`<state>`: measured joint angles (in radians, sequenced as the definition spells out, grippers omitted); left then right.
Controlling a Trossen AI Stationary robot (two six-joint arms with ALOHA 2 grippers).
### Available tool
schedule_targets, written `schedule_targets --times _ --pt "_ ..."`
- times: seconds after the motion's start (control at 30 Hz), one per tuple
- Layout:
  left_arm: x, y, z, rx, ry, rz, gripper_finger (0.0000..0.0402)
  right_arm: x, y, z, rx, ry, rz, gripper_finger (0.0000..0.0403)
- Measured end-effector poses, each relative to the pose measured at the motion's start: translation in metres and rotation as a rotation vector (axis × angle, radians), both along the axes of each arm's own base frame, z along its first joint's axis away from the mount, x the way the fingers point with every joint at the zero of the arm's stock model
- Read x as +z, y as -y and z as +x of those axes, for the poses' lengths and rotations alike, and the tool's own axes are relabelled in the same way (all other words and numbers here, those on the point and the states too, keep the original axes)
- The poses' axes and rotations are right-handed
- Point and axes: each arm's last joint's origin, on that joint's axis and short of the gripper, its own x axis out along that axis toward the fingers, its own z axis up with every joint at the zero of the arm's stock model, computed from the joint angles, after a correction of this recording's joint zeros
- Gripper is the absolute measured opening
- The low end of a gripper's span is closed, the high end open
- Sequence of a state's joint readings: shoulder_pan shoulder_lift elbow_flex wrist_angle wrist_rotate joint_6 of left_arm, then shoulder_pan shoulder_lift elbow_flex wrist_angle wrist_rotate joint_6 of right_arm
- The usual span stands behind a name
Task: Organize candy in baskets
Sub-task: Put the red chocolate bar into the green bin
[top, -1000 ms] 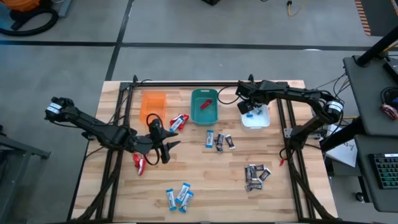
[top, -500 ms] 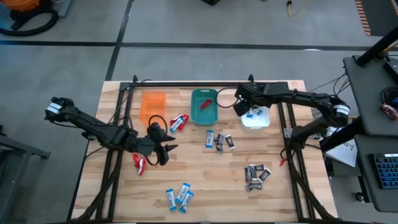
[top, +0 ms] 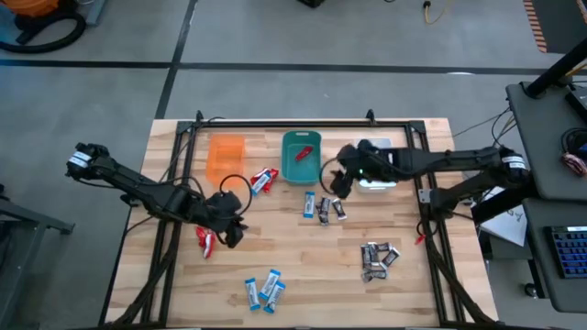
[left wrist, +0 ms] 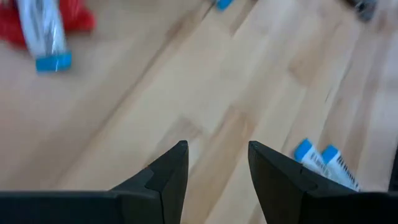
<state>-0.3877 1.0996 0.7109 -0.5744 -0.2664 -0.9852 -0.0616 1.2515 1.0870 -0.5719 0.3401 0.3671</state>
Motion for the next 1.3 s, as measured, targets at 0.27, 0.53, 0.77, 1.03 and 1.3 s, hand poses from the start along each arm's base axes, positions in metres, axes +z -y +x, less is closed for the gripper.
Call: schedule_targets --times 0.27,0.53,0.77,1.03,1.3 --pt "-0.005 0.004 -0.009 0.033 -0.109 -0.108 0.0151 0.001 -0.035 0.008 0.146 0.045 -0.021 0.0194" --pt "-0.011 0.002 -0.022 0.126 -0.249 -0.127 0.0151 0.001 -0.049 0.008 0.208 0.047 -0.02 0.0194" --pt "-0.014 -0.002 -0.03 0.221 -0.33 -0.113 0.0151 0.0 -0.055 0.008 0.246 0.05 0.021 0.0194" --pt "-0.021 -0.003 -0.032 0.285 -0.403 -0.083 0.0151 -0.001 -0.055 0.007 0.245 0.046 0.021 0.0194" --pt "-0.043 0.001 -0.023 0.307 -0.538 0.004 0.0151 -0.001 -0.055 0.007 0.244 0.049 0.021 0.0194"
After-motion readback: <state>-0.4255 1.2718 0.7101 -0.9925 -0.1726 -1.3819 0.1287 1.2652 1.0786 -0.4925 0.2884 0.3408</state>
